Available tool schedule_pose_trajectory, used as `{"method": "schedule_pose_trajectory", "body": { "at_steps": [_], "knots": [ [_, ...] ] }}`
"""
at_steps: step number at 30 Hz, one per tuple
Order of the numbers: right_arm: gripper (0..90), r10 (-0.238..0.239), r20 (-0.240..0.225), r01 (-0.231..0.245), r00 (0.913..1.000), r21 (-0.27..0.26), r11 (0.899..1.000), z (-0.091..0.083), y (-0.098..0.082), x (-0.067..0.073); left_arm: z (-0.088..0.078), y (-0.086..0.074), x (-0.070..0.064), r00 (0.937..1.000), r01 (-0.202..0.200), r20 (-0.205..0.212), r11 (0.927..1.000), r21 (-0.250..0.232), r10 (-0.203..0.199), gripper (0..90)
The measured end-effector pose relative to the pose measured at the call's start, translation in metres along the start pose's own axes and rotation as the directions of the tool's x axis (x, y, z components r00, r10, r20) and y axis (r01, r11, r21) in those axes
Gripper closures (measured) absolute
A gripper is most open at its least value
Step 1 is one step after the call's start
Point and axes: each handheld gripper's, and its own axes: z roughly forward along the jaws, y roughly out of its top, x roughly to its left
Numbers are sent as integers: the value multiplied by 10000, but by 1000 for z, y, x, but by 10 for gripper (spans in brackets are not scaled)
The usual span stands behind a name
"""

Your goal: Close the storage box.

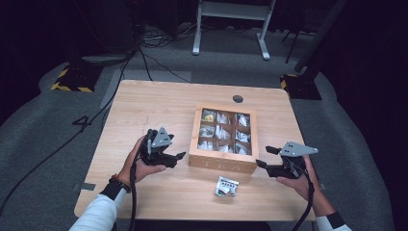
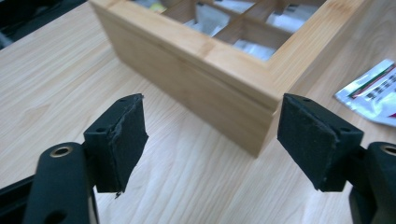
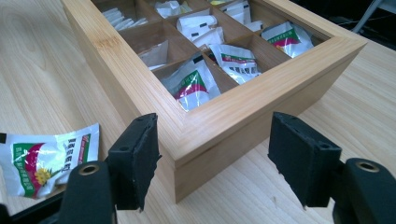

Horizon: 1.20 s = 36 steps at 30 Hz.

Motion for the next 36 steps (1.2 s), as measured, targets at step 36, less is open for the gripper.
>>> {"method": "schedule_pose_trajectory", "body": {
  "at_steps": [36],
  "knots": [
    [239,234,1526,-444,9880,1354,9898,-25,-56,-29,-26,-91,8,9917,159,-1281,9851,1713,63,176]
  ]
}}
